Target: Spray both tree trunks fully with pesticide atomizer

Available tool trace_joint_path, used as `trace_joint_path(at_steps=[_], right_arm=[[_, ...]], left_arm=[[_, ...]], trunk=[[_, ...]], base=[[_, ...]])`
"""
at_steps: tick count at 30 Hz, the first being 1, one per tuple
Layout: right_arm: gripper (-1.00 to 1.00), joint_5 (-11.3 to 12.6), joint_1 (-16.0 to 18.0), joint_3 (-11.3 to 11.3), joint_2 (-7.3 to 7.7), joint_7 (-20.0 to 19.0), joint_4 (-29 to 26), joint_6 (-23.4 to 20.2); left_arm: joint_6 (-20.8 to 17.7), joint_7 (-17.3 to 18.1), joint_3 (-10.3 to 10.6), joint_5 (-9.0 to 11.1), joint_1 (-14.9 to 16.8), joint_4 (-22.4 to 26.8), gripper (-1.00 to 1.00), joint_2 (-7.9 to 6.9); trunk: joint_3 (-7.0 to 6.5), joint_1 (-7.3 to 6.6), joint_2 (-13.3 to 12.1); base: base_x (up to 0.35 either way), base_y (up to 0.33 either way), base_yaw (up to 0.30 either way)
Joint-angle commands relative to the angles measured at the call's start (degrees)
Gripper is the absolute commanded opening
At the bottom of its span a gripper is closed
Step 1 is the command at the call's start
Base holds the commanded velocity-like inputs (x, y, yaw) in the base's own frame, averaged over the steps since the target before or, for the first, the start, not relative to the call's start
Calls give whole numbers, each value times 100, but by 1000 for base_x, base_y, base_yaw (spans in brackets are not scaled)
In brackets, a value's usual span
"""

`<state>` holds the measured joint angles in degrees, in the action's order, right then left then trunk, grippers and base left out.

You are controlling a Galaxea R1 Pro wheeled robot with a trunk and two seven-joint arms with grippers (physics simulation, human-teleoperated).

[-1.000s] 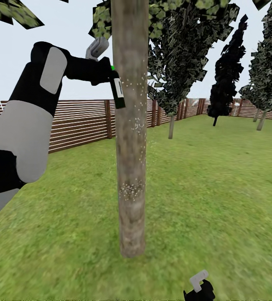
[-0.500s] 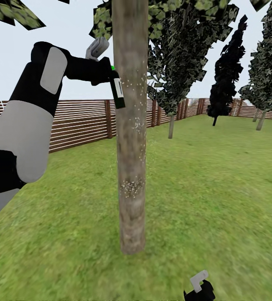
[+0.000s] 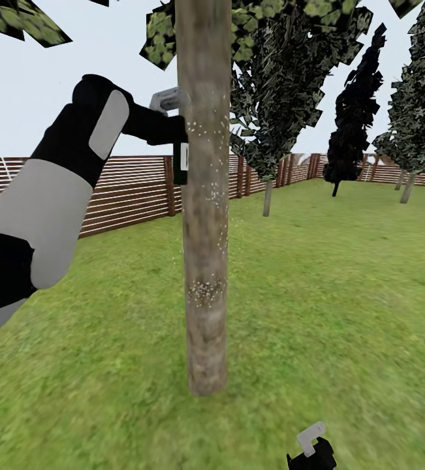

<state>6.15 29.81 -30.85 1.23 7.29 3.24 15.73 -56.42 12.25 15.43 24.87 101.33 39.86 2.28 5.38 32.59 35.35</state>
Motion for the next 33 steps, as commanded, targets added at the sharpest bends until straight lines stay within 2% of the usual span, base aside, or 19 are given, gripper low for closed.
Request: trace_joint_path(at_steps=[1,2,4,6,8,18,21,24,25,27,29,33], right_arm=[[100,0,-1,0,0,0,-1,0],[100,0,-1,0,0,0,-1,0],[100,0,-1,0,2,0,0,0],[100,0,-1,0,1,0,1,0],[100,0,-1,0,1,0,-1,1],[100,0,-1,0,2,0,-1,3],[100,0,-1,0,8,0,0,1],[100,0,-1,0,9,0,0,3],[100,0,-1,0,9,0,-1,6],[100,0,-1,0,9,0,1,6],[100,0,-1,0,9,0,0,6],[100,0,-1,0,9,0,-2,4]], left_arm=[[-1,-214,21,4,0,-24,-100,4],[0,-553,34,2,0,-42,-100,9],[0,-746,43,13,0,-188,-100,54],[8,-797,41,34,0,-412,-100,169],[15,-815,34,44,0,-517,-100,219],[24,-834,28,53,-4,-591,-100,239],[402,-835,35,57,-15,-774,-100,245],[1416,-789,36,61,-17,-1718,-100,258],[1539,-783,33,61,-17,-1830,-100,289],[1649,-784,4,68,-17,-1817,-100,318],[1666,-796,-188,70,-17,-1515,-100,324],[1661,-803,-377,70,-17,-1245,-100,325]], trunk=[[0,0,0],[0,0,0],[0,0,0],[0,0,0],[0,0,0],[0,0,0],[0,0,0],[0,0,0],[0,0,0],[0,0,0],[0,0,0],[0,0,0]], base=[[0,0,0],[0,0,0],[0,0,0],[0,0,0],[-122,38,0],[-96,13,0],[-1,0,0],[0,0,0],[0,0,0],[0,0,0],[0,0,0],[0,0,0]])
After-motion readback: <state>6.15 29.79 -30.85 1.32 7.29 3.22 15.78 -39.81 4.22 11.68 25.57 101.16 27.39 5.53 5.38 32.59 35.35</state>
